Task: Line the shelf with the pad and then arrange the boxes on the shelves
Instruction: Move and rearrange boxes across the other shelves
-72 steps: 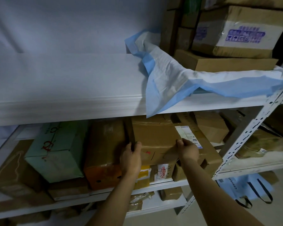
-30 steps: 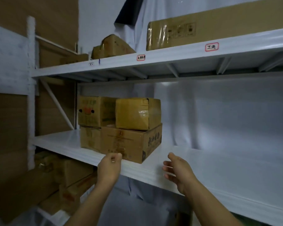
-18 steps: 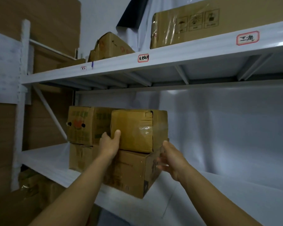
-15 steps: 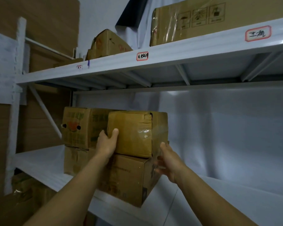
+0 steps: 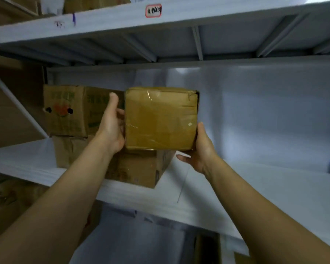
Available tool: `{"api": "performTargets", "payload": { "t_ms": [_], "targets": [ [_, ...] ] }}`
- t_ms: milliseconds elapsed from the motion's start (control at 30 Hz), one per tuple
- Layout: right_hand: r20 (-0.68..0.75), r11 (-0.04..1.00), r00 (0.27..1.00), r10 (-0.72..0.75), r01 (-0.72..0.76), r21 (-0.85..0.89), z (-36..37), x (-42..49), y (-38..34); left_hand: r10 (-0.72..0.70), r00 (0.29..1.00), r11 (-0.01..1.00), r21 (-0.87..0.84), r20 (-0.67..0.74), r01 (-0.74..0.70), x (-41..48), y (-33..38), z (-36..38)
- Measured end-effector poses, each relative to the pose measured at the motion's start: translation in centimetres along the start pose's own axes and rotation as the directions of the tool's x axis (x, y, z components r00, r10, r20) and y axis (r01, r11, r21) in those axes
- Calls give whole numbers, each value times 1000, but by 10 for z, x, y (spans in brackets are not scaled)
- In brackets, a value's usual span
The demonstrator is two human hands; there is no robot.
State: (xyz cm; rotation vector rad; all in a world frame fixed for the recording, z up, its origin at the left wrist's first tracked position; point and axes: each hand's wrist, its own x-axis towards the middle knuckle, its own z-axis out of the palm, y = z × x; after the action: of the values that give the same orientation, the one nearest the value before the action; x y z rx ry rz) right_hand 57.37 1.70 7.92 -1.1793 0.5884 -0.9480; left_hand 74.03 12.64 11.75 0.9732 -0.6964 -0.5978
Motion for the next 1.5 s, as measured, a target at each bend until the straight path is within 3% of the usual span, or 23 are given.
{"api": "performTargets", "payload": {
  "t_ms": [200,433,667,833,1033,1233,1500],
  "targets": [
    [-117,991,989,-94,104,83,-8,-93,18,-195,965,980,5,176,198,-74,16,-17],
    [-210,970,975,-76,121,211,-12,-203,69,-228,866,971,42,445,234,-160,8,-41],
    [-358,975,927,110,-31,219,-42,-282,136,-421,655,895,171,627,412,-211,-55,-92],
    [-432,950,850,302,-228,215,-79,-324,189,-578,520,803,327,629,498,-257,-108,-117],
    [-509,911,758,409,-304,279,-132,-372,217,-715,351,641,366,605,675,-298,-177,-103],
    [-611,920,688,392,-277,279,-219,-412,200,-776,242,523,379,583,763,-339,-250,-45],
    [-753,891,496,432,-367,269,-352,-452,157,-863,14,276,447,505,851,-396,-350,73]
  ]
}}
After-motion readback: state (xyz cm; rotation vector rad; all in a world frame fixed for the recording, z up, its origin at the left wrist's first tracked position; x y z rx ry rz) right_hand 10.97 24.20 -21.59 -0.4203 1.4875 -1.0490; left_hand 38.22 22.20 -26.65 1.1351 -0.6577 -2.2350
